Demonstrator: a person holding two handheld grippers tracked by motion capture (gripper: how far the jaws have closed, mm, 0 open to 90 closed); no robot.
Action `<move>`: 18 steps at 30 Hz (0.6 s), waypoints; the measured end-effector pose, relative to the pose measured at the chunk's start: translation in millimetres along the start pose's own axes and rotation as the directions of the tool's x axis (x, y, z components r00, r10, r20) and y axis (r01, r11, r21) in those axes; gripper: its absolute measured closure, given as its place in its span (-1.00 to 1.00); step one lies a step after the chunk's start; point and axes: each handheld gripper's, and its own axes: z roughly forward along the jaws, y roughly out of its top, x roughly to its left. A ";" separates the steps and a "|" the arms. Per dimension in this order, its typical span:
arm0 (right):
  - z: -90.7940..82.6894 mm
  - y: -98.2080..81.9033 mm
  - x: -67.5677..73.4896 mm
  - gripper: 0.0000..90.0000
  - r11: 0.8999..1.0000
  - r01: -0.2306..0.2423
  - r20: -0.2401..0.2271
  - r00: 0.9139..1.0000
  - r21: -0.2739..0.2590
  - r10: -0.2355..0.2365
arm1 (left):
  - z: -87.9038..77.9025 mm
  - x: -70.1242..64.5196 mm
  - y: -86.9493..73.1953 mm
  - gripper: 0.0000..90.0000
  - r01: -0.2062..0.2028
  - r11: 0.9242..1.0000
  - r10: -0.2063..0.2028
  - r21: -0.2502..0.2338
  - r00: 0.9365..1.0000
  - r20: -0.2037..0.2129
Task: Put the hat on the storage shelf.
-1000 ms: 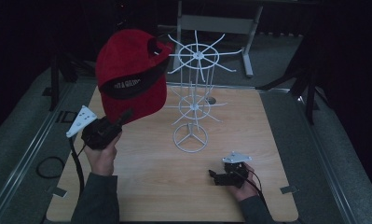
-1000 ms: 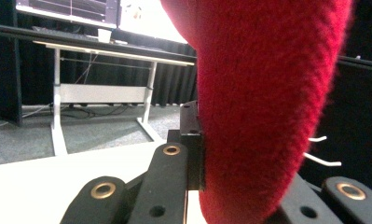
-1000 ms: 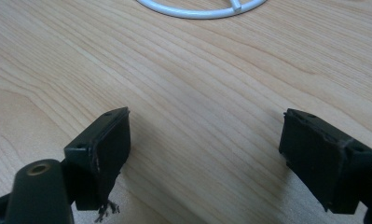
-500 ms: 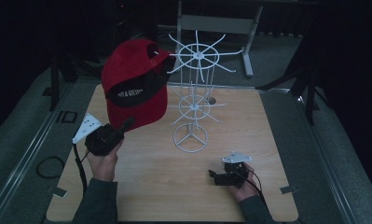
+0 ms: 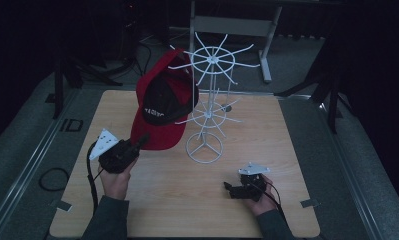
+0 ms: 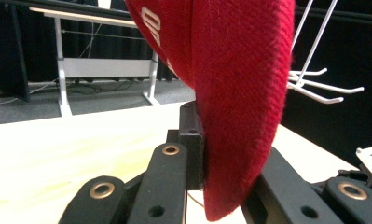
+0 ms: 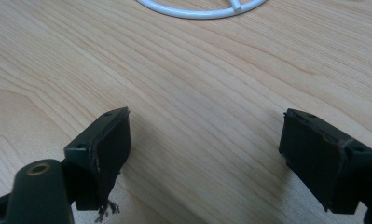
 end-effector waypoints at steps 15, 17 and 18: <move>-0.1 0.1 0.3 -0.64 1.000 -0.005 -0.001 1.000 0.002 0.005 | -4.0 7.6 -4.3 0.22 0.047 0.999 -0.047 -0.001 0.999 -0.007; -0.1 0.1 0.5 -0.64 1.000 -0.007 -0.001 1.000 0.002 0.007 | -4.6 9.5 -5.0 0.15 0.059 0.998 -0.059 0.004 0.998 -0.007; -0.1 0.1 0.5 -0.64 1.000 -0.007 -0.001 1.000 0.001 0.007 | -4.7 10.3 -5.6 0.12 0.061 0.998 -0.061 0.006 0.998 -0.008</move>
